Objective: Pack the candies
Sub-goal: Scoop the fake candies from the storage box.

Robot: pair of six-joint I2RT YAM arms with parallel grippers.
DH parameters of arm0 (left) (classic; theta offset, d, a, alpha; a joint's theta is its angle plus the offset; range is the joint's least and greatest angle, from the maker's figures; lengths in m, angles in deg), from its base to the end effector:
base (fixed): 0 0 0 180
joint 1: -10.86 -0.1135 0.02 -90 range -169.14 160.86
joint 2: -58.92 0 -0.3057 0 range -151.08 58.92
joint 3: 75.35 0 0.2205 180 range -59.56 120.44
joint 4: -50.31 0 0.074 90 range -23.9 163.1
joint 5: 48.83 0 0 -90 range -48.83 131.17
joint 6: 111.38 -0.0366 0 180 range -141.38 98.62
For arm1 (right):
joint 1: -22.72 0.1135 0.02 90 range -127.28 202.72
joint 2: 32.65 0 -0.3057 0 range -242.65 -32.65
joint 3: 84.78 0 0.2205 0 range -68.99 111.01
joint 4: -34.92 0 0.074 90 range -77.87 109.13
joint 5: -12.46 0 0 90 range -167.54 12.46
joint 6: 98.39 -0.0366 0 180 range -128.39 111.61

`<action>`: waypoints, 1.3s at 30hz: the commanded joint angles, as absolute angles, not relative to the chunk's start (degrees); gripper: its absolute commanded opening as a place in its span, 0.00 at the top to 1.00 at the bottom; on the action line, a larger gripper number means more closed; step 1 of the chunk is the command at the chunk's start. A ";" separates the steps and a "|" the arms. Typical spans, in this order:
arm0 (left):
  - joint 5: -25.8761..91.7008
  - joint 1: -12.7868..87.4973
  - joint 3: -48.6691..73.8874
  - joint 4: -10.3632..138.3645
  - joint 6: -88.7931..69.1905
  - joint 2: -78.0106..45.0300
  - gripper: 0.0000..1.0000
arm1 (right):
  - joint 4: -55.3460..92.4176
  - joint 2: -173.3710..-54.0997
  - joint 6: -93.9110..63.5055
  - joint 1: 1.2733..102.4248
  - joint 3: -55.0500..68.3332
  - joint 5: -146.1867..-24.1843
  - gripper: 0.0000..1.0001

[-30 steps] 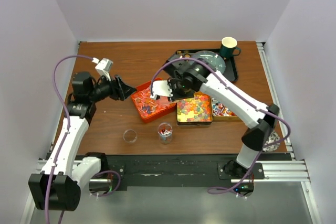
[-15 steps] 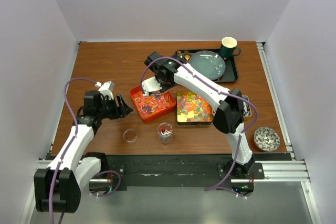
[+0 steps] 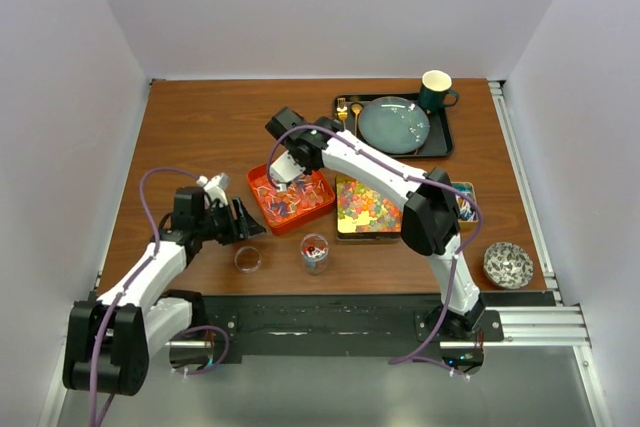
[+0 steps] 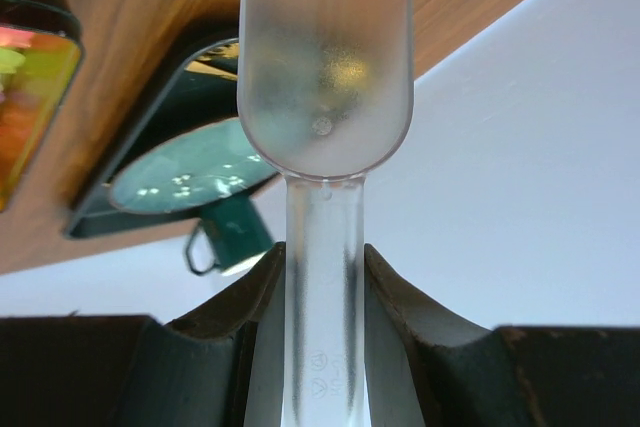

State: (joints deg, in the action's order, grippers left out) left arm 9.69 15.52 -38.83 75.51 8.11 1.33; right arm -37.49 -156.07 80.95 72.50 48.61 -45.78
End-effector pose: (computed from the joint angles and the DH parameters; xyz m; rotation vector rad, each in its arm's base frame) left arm 0.1326 -0.0300 0.2163 -0.2518 2.4110 -0.9328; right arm 0.3080 0.3344 0.3136 -2.4833 1.1281 -0.9542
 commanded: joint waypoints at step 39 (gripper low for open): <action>13.40 24.30 -47.78 50.90 12.99 -4.54 0.39 | -36.94 -155.43 90.14 75.20 40.43 -44.23 1.00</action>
